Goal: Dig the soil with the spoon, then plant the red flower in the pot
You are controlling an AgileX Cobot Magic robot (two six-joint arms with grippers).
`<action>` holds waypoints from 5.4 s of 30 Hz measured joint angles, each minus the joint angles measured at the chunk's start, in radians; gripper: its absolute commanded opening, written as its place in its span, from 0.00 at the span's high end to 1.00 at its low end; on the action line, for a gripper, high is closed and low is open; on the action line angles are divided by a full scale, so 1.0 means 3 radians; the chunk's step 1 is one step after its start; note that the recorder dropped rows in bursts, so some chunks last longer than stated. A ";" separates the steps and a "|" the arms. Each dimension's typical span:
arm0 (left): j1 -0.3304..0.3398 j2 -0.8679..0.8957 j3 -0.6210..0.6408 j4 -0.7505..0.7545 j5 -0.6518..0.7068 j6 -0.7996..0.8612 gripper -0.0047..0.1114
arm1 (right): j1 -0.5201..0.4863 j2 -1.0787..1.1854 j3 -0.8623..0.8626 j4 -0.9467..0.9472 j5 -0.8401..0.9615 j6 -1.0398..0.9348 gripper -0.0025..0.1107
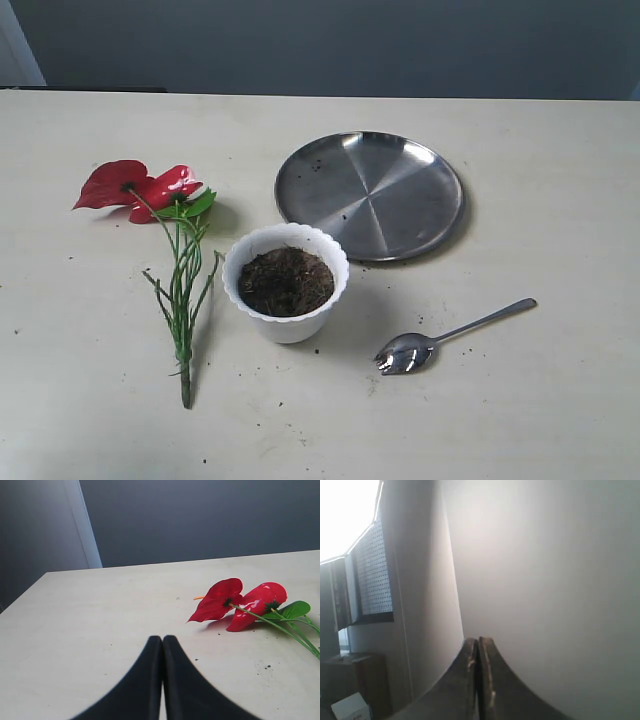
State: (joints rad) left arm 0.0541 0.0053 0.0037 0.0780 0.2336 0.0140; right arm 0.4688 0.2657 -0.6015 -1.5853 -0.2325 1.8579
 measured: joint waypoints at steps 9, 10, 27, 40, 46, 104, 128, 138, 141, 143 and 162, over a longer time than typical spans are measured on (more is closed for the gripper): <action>0.0000 0.0000 0.0000 0.0000 0.0000 0.0000 0.96 | 0.0002 0.0817 -0.0683 -0.0001 -0.0172 -0.0014 0.98; 0.0000 0.0000 0.0000 0.0000 0.0000 0.0000 0.96 | 0.0002 0.0918 -0.0730 -0.0007 -0.0145 -0.0014 0.98; 0.0000 0.0000 0.0000 0.0000 0.0000 0.0000 0.96 | 0.0002 0.2838 -0.0858 -0.0491 -0.0016 -0.0244 0.98; 0.0000 0.0000 0.0000 0.0000 0.0000 0.0000 0.96 | 0.0002 0.3436 -0.0858 -0.0443 -0.1009 0.0028 0.98; 0.0000 0.0000 0.0000 0.0000 0.0000 0.0000 0.96 | 0.0002 0.3443 -0.0902 0.0316 -0.1154 -0.0284 0.98; 0.0000 0.0000 0.0000 0.0000 0.0000 0.0000 0.96 | 0.0962 0.5017 -0.1096 0.4193 0.3537 -0.7183 0.67; 0.0000 0.0000 0.0000 0.0000 0.0000 0.0000 0.96 | 0.0974 0.5599 -0.1135 0.3570 0.3568 -0.7424 0.83; 0.0000 0.0000 0.0000 0.0000 0.0000 0.0000 0.96 | 0.0974 0.5667 -0.1170 0.3672 0.3620 -0.7432 0.98; 0.0000 0.0000 0.0000 0.0000 0.0000 0.0000 0.96 | 0.0974 0.5667 -0.1177 0.3737 0.3620 -0.7432 0.98; 0.0000 0.0000 0.0000 0.0000 0.0000 0.0000 0.96 | 0.0968 0.5667 -0.1177 0.3744 0.3620 -0.7432 0.98; 0.0000 0.0000 0.0000 0.0000 0.0000 0.0000 0.96 | 0.0972 0.5062 -0.1099 0.4231 0.3477 -0.6982 0.98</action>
State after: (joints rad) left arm 0.0541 0.0053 0.0037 0.0780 0.2336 0.0140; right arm 0.7604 1.7843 -0.9311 -0.3160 0.8107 -0.2367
